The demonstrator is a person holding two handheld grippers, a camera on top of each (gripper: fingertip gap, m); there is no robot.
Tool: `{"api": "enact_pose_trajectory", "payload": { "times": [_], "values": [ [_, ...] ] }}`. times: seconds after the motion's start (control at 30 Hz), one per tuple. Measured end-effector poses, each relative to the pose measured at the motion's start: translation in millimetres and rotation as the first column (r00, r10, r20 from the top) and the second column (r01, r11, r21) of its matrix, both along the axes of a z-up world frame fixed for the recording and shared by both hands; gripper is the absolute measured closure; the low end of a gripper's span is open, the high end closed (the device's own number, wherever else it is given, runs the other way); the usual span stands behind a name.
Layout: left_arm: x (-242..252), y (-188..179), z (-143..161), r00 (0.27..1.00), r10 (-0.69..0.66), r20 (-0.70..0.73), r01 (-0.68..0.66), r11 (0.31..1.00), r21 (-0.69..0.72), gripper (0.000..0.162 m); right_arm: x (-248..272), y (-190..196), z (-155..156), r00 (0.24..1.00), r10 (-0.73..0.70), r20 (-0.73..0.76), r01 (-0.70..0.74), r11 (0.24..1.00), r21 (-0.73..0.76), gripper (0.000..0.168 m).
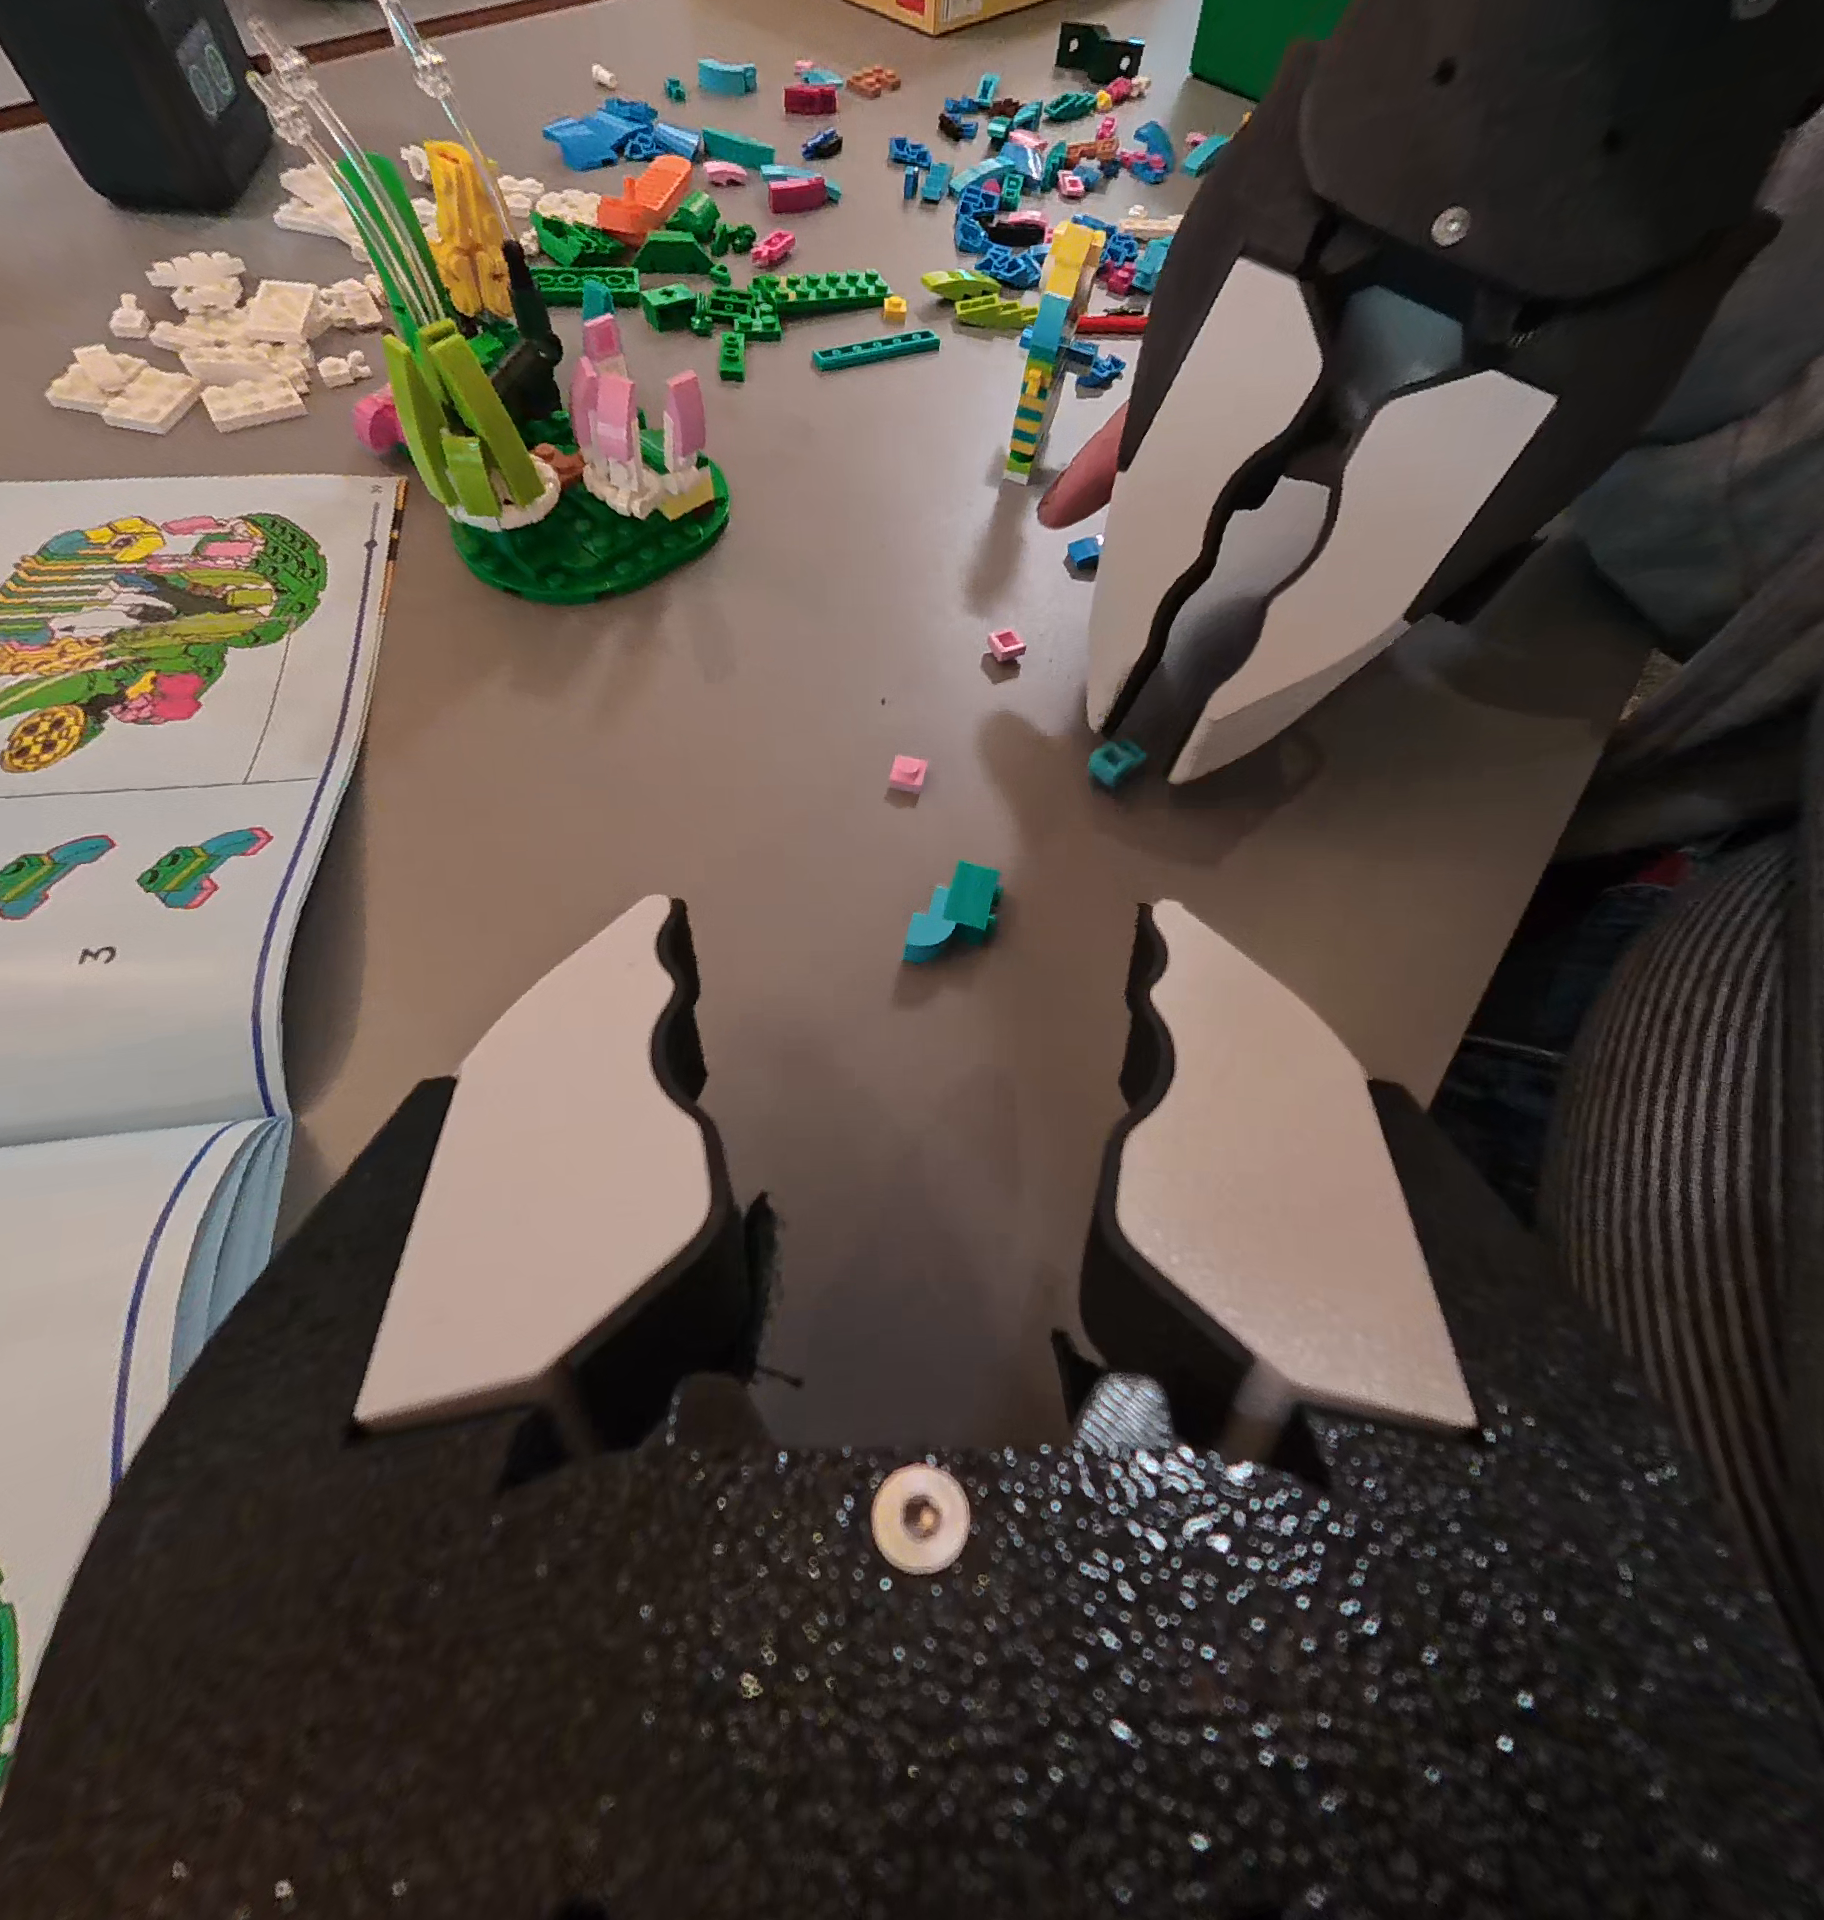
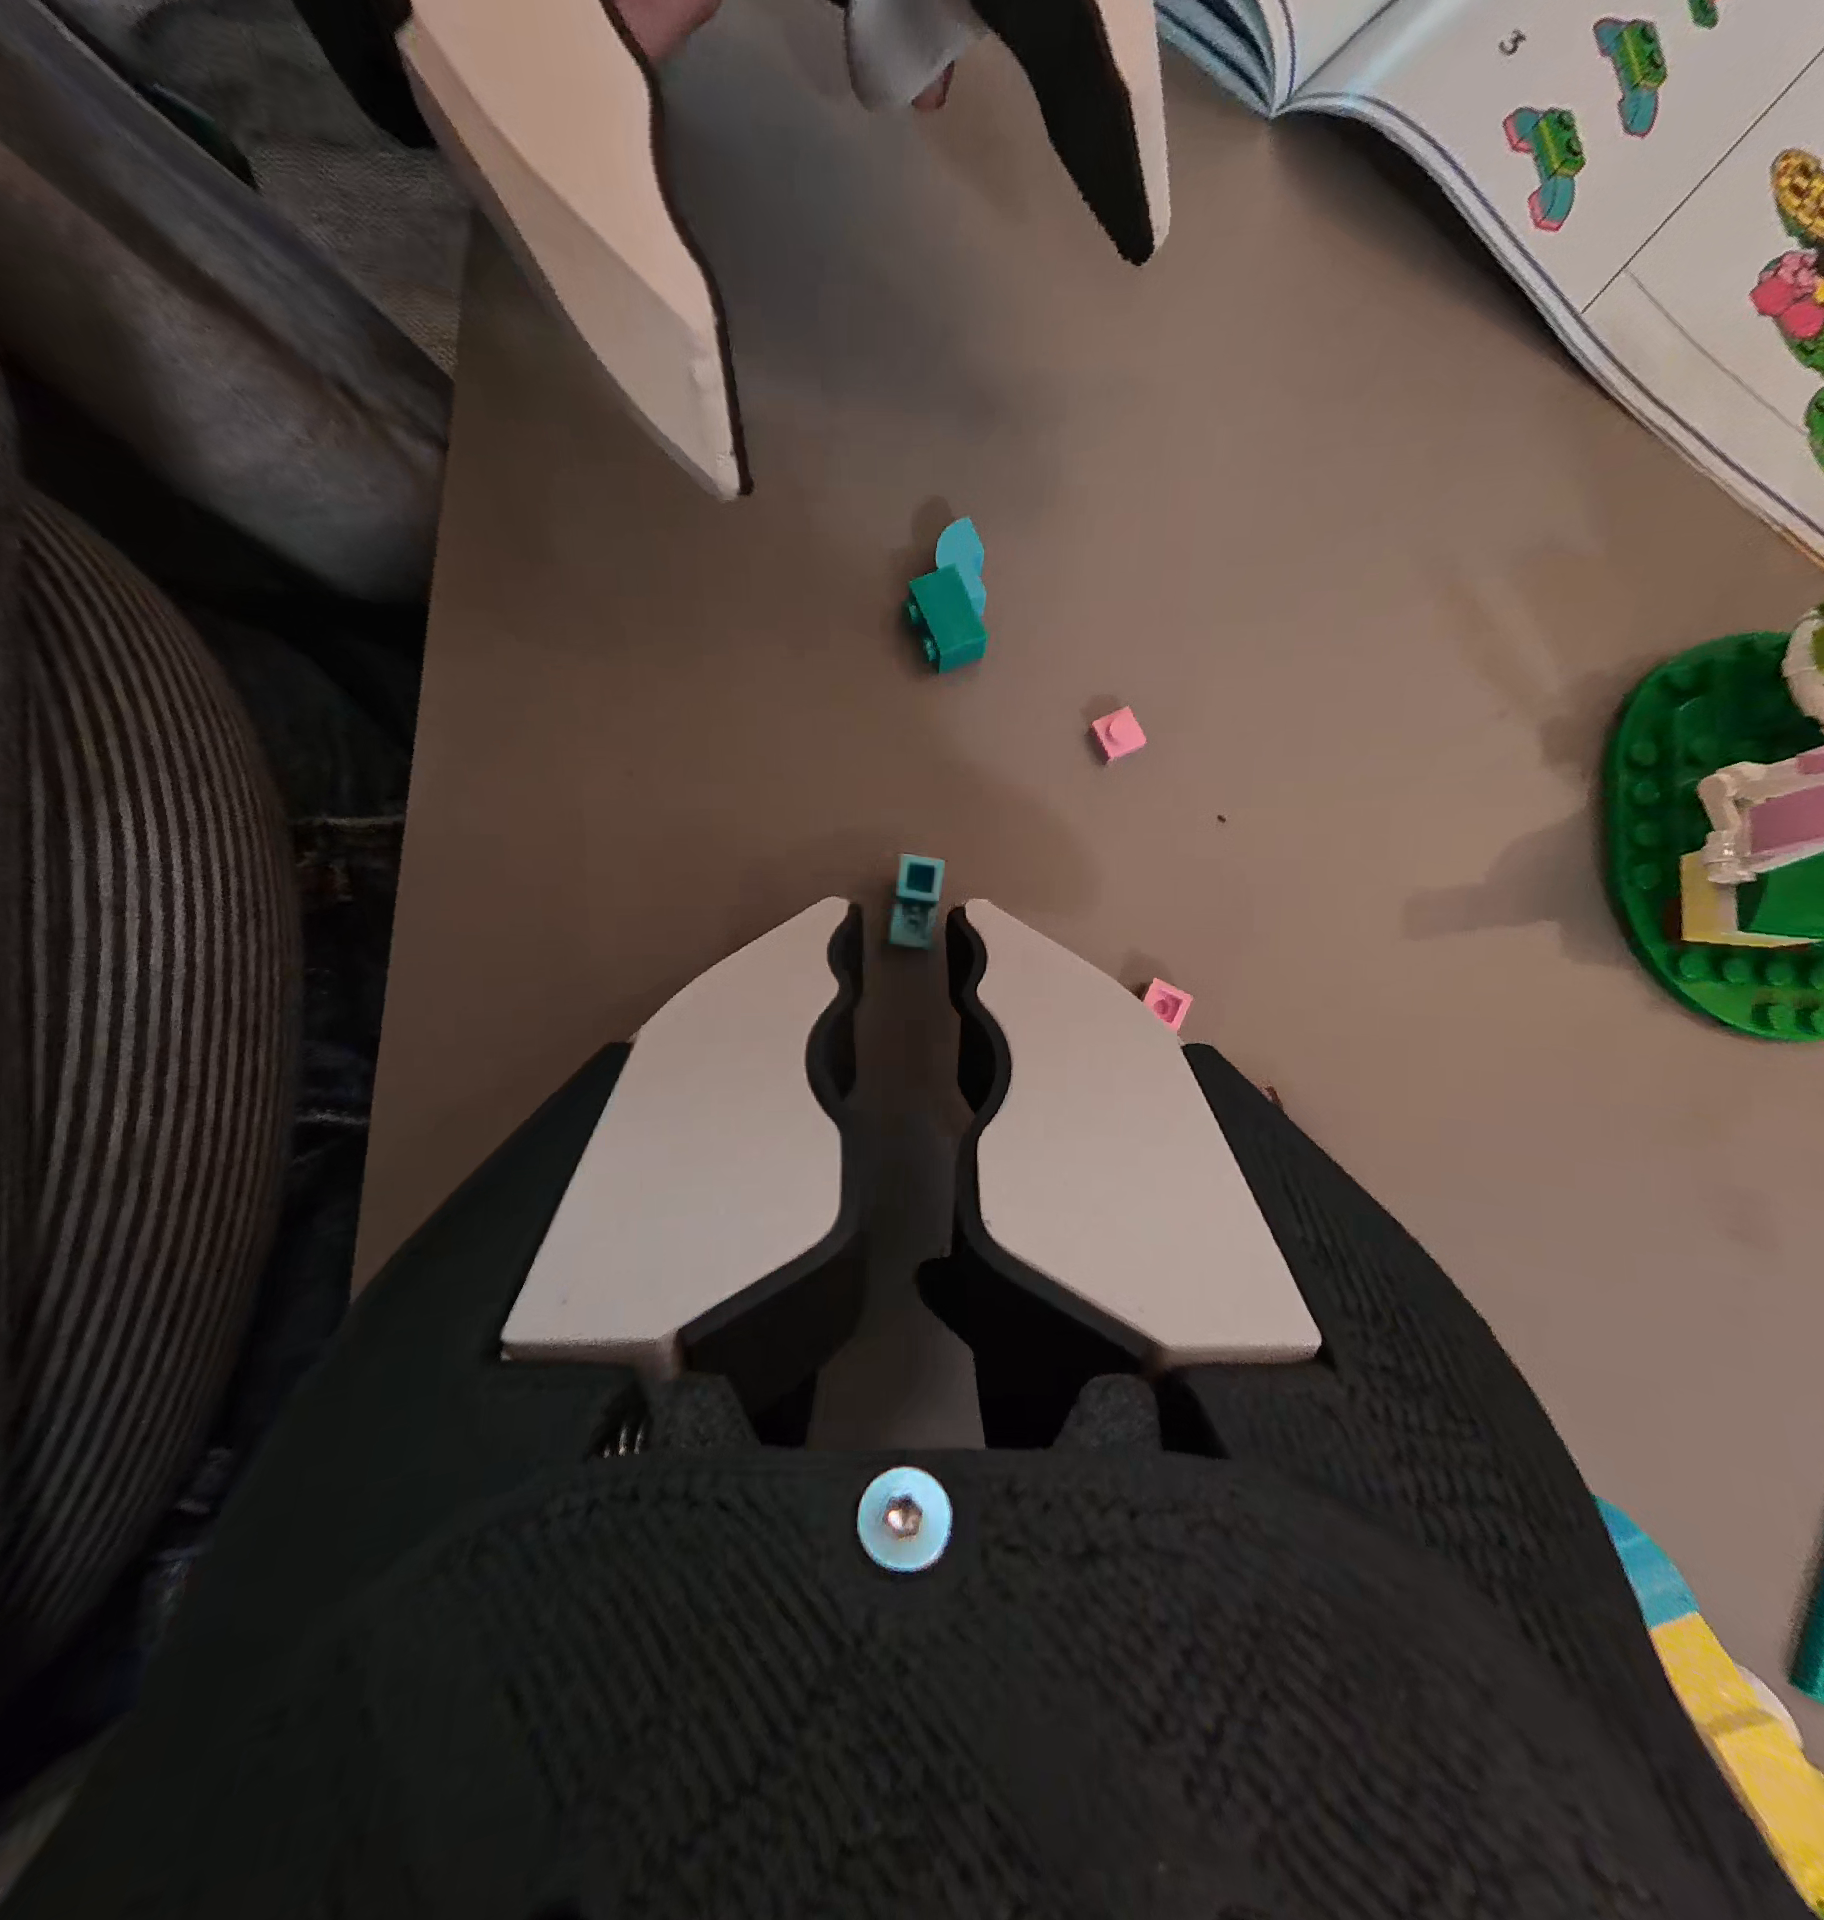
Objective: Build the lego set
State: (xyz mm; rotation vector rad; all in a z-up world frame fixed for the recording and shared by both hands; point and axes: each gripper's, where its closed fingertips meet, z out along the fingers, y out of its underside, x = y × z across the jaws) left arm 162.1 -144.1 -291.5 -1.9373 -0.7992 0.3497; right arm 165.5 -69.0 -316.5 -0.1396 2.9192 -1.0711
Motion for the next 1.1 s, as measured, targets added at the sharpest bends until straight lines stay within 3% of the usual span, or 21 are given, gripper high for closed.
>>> {"api": "enact_pose_trajectory", "payload": {
  "times": [0.33,0.43,0.63,0.8,0.9,1.1],
  "values": [
    [4,5,1,0.999,-0.032,-0.002,0.032,0.999,-0.006,0.085,18,-7,1,0.995,0.052,0.085,-0.049,0.998,-0.03,0.151],
    [6,11,1,0.998,-0.06,-0.01,0.06,0.998,-0.012,0.088,6,-6,1,0.999,0.02,0.044,-0.019,0.999,-0.028,0.151],
    [12,23,-1,0.993,-0.114,-0.025,0.113,0.993,-0.039,0.091,8,-12,-4,0.994,0.113,-0.007,-0.113,0.993,-0.022,0.148],
    [18,35,5,0.982,-0.174,-0.073,0.172,0.984,-0.037,0.113,4,-18,-3,0.994,0.103,-0.039,-0.104,0.994,-0.024,0.165],
    [17,41,10,0.966,-0.199,-0.162,0.187,0.979,-0.083,0.129,5,-21,3,0.997,0.076,0.019,-0.075,0.995,-0.063,0.167],
    [14,50,4,0.936,-0.277,-0.219,0.223,0.944,-0.242,0.133,7,-22,4,0.994,0.106,-0.01,-0.106,0.991,-0.076,0.159]
  ]
}}
